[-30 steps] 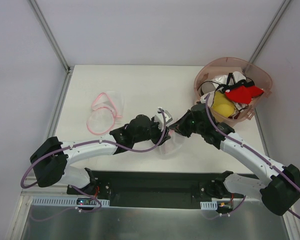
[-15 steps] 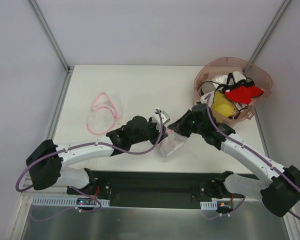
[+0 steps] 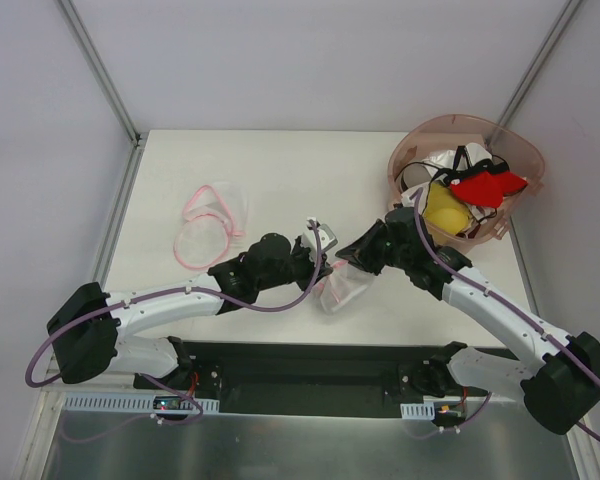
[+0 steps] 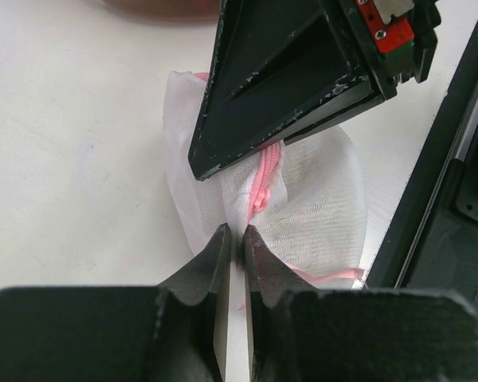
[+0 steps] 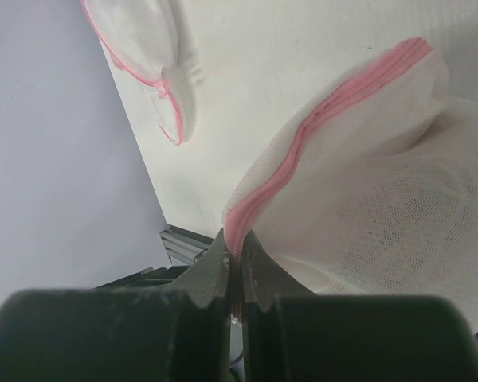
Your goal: Unzip the laundry bag and remove the bra
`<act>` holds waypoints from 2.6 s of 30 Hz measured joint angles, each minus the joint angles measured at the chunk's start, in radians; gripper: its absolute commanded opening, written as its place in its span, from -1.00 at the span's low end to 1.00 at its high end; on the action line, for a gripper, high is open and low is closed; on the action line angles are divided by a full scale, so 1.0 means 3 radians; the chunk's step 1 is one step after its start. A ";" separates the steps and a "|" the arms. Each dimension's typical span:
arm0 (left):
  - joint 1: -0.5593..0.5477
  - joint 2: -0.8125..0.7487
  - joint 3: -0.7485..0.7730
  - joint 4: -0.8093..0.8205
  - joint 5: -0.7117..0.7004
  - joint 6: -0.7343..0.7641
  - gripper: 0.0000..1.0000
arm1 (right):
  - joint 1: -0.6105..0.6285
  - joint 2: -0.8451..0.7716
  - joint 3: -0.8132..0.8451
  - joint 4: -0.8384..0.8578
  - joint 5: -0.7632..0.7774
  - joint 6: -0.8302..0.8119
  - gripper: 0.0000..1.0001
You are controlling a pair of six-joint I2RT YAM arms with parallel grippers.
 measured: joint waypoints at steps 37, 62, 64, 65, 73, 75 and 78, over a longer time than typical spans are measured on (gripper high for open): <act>0.0003 -0.0066 0.0374 -0.0912 0.0027 -0.0455 -1.00 | 0.0671 -0.0240 0.0446 -0.0633 0.0421 -0.1517 -0.03; 0.0047 -0.0156 0.0381 -0.0984 0.0170 -0.0437 -0.89 | 0.0673 -0.0046 0.0203 -0.0275 0.0577 -0.1553 -0.98; 0.0047 -0.0184 0.0376 -0.0999 0.0170 -0.0431 -0.57 | 0.0675 -0.0050 0.0203 -0.0275 0.0591 -0.1570 -0.98; 0.0048 -0.0200 0.0376 -0.1010 0.0172 -0.0423 -0.53 | 0.0675 -0.0055 0.0203 -0.0276 0.0598 -0.1583 -0.97; 0.0090 -0.0247 0.0376 -0.1026 0.0175 -0.0412 -0.38 | 0.0675 -0.0149 0.0203 -0.0285 0.0626 -0.1644 -0.97; 0.0092 -0.0244 0.0376 -0.1026 0.0177 -0.0415 -0.27 | 0.0675 -0.0167 0.0203 -0.0284 0.0623 -0.1643 -0.98; 0.0092 -0.0206 0.0379 -0.1022 0.0217 -0.0415 -0.10 | 0.0675 -0.0179 0.0203 -0.0284 0.0614 -0.1642 -0.98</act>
